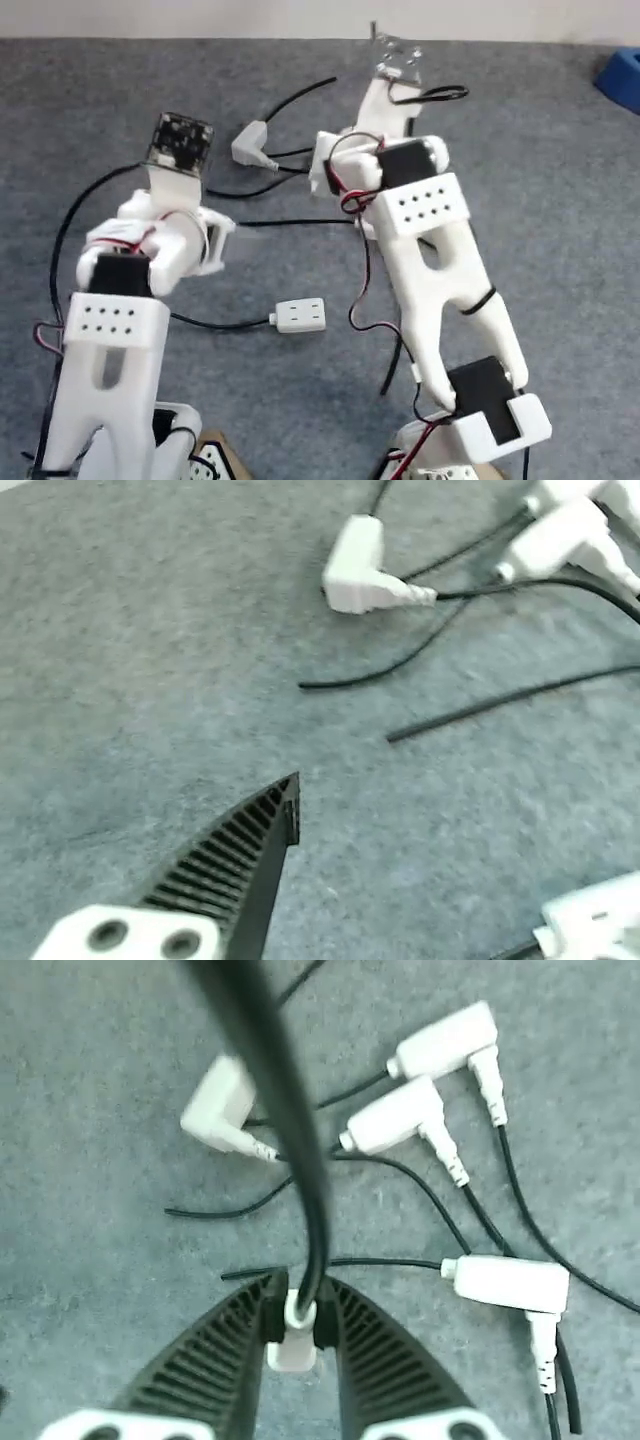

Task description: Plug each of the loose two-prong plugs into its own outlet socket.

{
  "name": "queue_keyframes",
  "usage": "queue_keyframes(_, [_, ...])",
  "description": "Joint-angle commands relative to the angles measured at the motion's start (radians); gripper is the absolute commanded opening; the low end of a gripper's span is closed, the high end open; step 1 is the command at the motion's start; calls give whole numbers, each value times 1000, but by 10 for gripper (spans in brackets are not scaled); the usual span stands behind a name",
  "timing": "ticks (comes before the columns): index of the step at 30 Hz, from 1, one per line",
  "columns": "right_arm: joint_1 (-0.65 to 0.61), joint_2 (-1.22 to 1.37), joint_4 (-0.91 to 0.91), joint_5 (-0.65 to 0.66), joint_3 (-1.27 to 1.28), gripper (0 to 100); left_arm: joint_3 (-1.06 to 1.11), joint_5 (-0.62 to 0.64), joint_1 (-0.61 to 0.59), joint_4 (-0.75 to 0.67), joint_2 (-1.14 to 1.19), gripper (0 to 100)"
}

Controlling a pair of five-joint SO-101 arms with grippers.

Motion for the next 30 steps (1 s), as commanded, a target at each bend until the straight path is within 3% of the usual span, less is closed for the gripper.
queue_keyframes(1, [-5,-12,10,-37,-58,6,33,-9,48,-5,-48,572])
queue_keyframes(7, [-127,-13,91,-34,-50,6,131,-11,65,-244,-45,569])
queue_keyframes(14, [-196,-22,171,-15,-54,6,217,-58,101,-345,-45,569])
queue_keyframes(30, [-213,-21,392,112,-154,6,226,-106,38,-370,-44,565])
